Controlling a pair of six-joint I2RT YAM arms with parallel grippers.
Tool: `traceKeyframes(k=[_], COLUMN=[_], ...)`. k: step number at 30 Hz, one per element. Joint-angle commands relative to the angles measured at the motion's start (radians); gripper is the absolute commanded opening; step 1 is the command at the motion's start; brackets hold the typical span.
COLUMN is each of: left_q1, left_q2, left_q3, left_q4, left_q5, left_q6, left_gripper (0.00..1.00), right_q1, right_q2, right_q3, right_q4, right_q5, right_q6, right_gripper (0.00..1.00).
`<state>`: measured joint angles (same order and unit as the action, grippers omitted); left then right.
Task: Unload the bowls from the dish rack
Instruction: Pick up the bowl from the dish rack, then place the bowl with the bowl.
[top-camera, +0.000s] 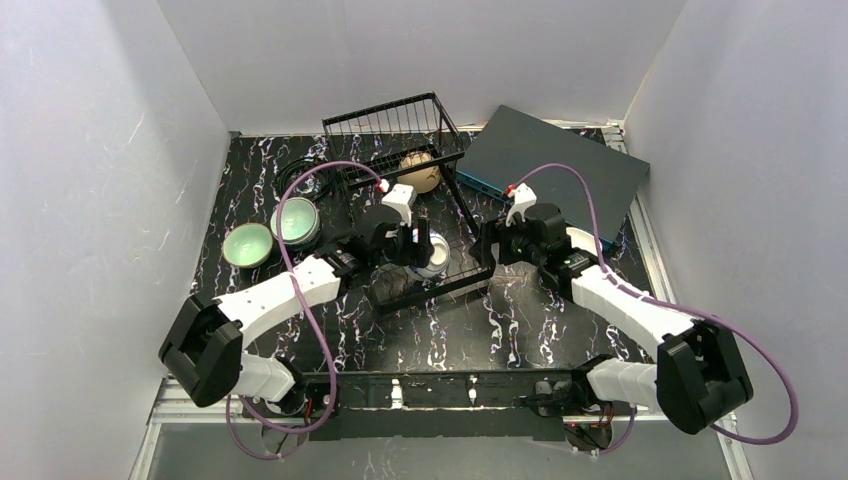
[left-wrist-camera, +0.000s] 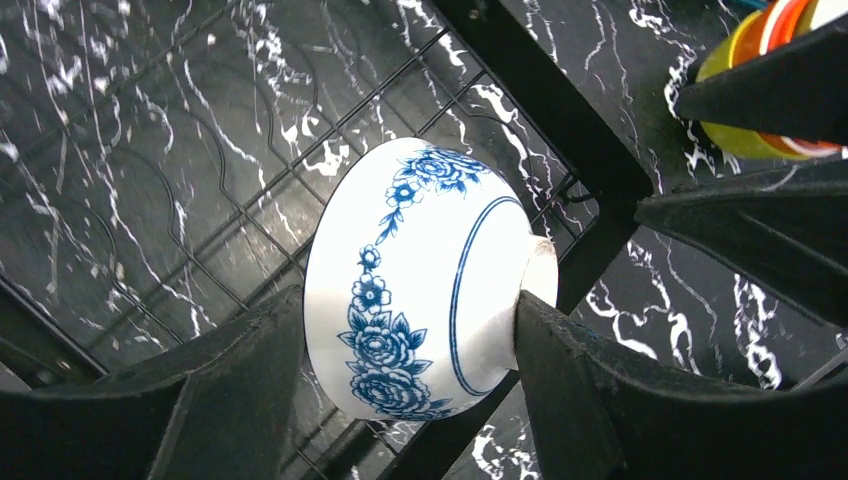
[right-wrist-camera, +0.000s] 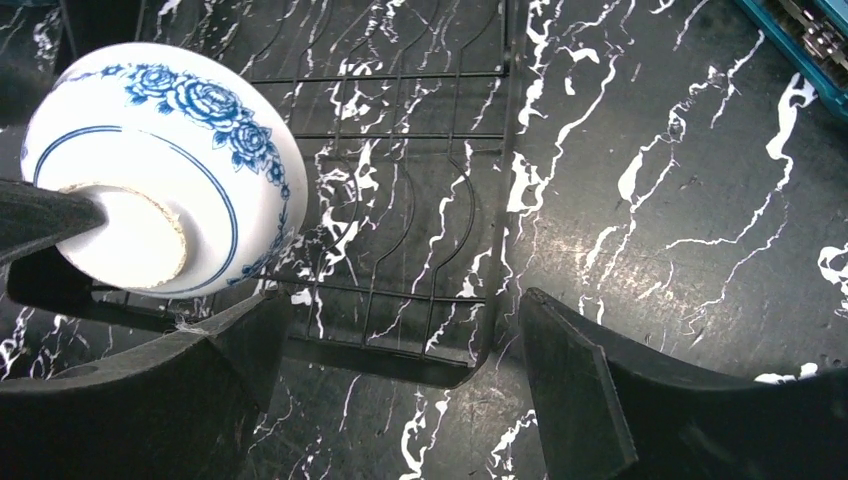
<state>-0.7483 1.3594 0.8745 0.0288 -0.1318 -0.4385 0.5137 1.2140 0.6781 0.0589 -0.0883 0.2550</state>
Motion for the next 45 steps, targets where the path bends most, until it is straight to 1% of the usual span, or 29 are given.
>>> traceKeyframes(k=[1,3,9,15,21,26,29,33,39,45], left_q1=[-0.002,-0.001,-0.001,-0.002,-0.002,-0.003,-0.018,-0.059,-0.167,-0.234], left_q2=[-0.08,-0.096,-0.142,-0.187,-0.243,-0.272,-0.284,-0.297,-0.31,-0.312], left_q3=[0.062,0.066,0.066,0.043,0.008,-0.011,-0.011,-0.021,-0.046,-0.052], left_q4=[0.032,0.033,0.037,0.039,0.048,0.041,0.019,0.01,0.015,0.029], left_q5=[0.087,0.123,0.236,0.318,0.38,0.442,0.438,0.394,0.257,0.162], left_q6=[0.265,0.356,0.578,0.743,0.853,0.96,1.026,1.116,1.261,1.344], left_gripper=[0.11,0.12,0.15,0.12,0.13,0.12,0.11,0.11,0.07,0.03], right_q1=[0.003,0.005,0.004,0.004,0.004,0.005,0.004,0.005,0.003,0.004], right_q2=[-0.052,-0.061,-0.11,-0.103,-0.087,-0.046,-0.033,0.001,0.062,0.115], right_q3=[0.04,0.068,0.142,0.222,0.273,0.33,0.356,0.4,0.456,0.495], right_q4=[-0.023,-0.073,-0.223,-0.354,-0.381,-0.406,-0.4,-0.397,-0.38,-0.424], right_q5=[-0.067,-0.091,-0.129,-0.236,-0.383,-0.49,-0.524,-0.576,-0.673,-0.8], right_q6=[-0.047,-0.075,-0.15,-0.209,-0.24,-0.253,-0.253,-0.285,-0.295,-0.321], right_gripper=[0.91,0.91,0.97,0.98,0.99,0.99,0.98,0.98,0.95,0.88])
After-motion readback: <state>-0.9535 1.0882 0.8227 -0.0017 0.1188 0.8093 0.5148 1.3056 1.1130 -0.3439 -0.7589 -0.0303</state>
